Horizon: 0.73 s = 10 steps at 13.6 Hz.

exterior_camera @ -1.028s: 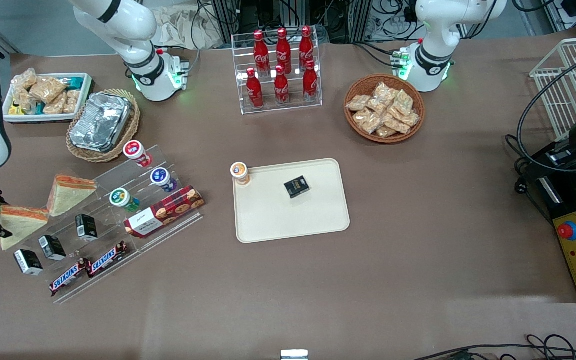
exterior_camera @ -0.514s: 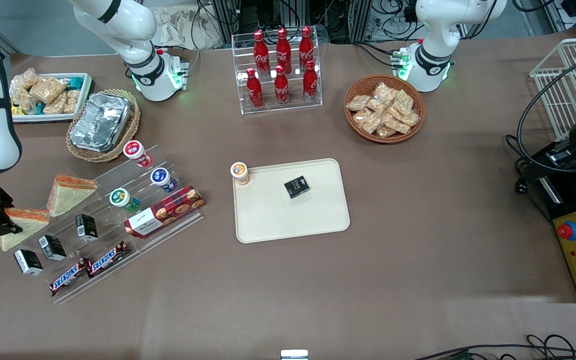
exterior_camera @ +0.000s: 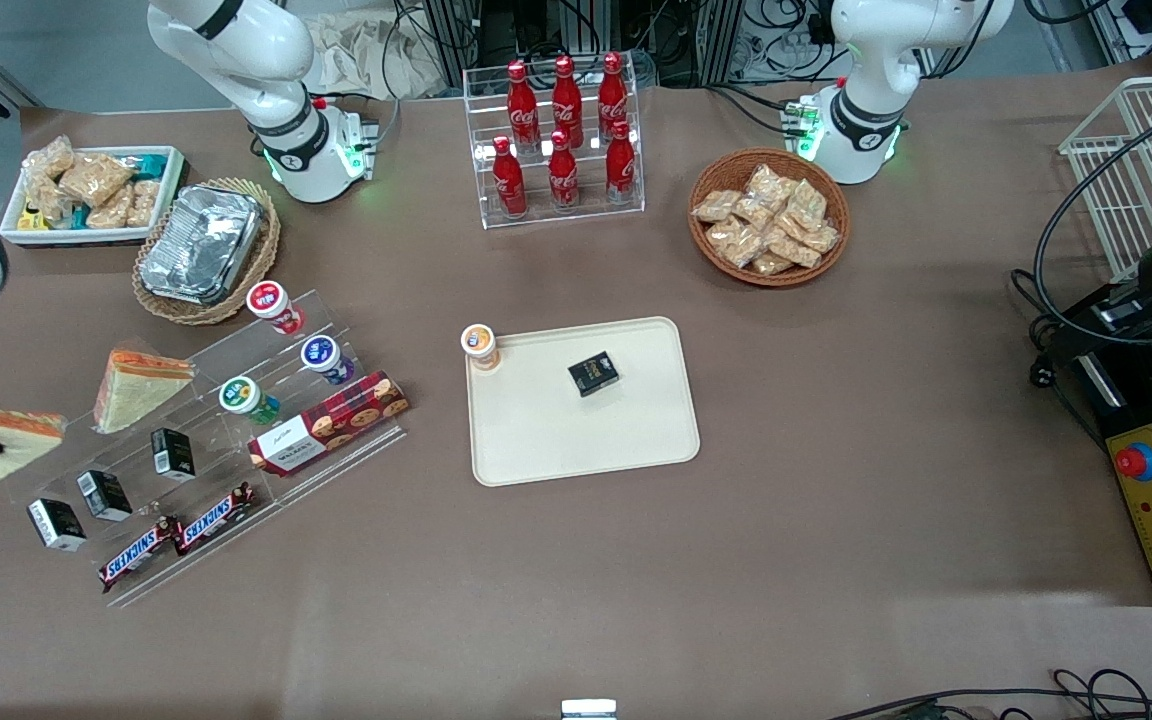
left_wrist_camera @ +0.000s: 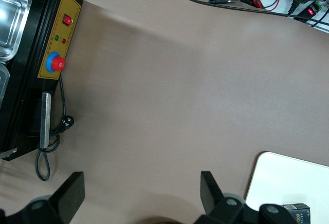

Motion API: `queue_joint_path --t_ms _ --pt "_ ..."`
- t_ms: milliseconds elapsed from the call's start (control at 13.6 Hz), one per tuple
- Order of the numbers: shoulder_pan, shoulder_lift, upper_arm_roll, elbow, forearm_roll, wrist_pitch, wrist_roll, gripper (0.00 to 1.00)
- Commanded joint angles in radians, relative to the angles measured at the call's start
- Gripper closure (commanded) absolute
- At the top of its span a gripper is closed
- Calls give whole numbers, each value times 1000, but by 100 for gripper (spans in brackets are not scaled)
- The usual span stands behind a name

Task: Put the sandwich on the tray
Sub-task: 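Close the right gripper on the wrapped sandwich, then lift the sandwich and carry it toward the cream tray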

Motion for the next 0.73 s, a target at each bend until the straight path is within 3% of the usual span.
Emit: queue_joint_path --t_ms 0,294,661 --pt "8 -41 50 114 29 -187 -9 100" --pt "8 -76 186 194 16 -381 -9 100" --pt "7 -115 372 194 18 -466 -18 100"
